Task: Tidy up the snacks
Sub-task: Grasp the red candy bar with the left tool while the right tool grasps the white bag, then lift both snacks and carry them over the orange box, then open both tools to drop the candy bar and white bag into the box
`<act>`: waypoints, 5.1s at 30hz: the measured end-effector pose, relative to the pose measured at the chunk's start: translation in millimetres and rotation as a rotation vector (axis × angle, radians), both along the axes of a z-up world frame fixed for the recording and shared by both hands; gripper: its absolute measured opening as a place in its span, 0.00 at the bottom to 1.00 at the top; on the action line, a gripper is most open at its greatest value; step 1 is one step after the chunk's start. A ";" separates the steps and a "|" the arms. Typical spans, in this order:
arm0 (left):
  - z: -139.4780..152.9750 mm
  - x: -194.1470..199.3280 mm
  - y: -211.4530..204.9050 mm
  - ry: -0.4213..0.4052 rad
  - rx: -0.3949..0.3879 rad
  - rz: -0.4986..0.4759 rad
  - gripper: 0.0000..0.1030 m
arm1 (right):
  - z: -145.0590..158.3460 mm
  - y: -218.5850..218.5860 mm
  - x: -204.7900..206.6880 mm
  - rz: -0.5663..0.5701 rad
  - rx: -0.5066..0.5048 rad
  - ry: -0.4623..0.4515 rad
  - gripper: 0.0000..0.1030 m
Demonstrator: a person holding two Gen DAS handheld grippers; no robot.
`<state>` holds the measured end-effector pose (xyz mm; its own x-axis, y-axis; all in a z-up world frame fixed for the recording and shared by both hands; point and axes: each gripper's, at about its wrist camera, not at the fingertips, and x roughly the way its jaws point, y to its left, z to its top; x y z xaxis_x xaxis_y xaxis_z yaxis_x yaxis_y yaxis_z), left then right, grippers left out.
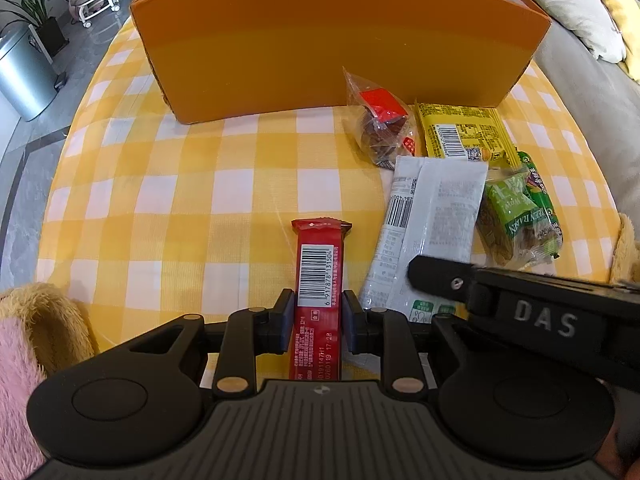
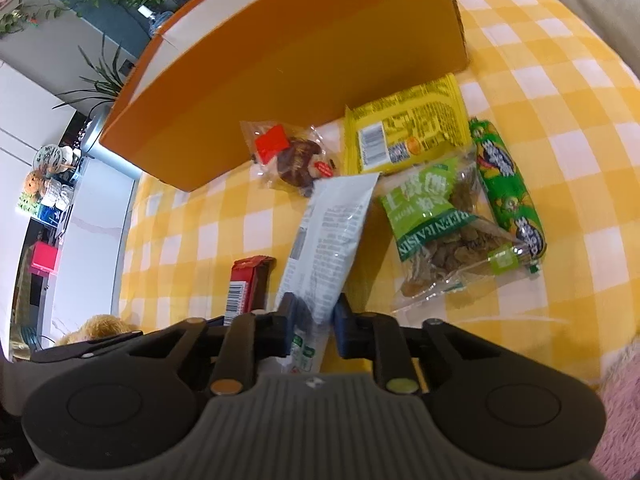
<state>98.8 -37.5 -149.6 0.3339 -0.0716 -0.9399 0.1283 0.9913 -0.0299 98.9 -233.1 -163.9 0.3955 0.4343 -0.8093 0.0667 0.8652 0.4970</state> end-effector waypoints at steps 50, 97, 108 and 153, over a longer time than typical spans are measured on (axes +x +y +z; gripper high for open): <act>27.7 -10.5 9.9 -0.055 -0.067 0.001 0.26 | 48.3 9.5 -18.3 0.135 -0.222 -0.164 0.05; 120.5 174.6 -17.1 -0.213 -0.151 -0.050 0.26 | 155.5 -37.7 171.5 0.126 -0.243 -0.368 0.05; 58.2 199.6 -16.9 -0.062 -0.096 -0.042 0.26 | 91.1 -8.9 202.8 0.186 -0.337 -0.214 0.05; 105.2 158.4 -8.9 -0.217 0.024 -0.038 0.65 | 126.9 -5.9 154.0 0.171 -0.460 -0.334 0.56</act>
<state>257.2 -46.4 -44.4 0.5263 -0.0659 -0.8478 0.1661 0.9857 0.0265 252.9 -239.0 -37.0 0.6163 0.1482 -0.7735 -0.1880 0.9814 0.0382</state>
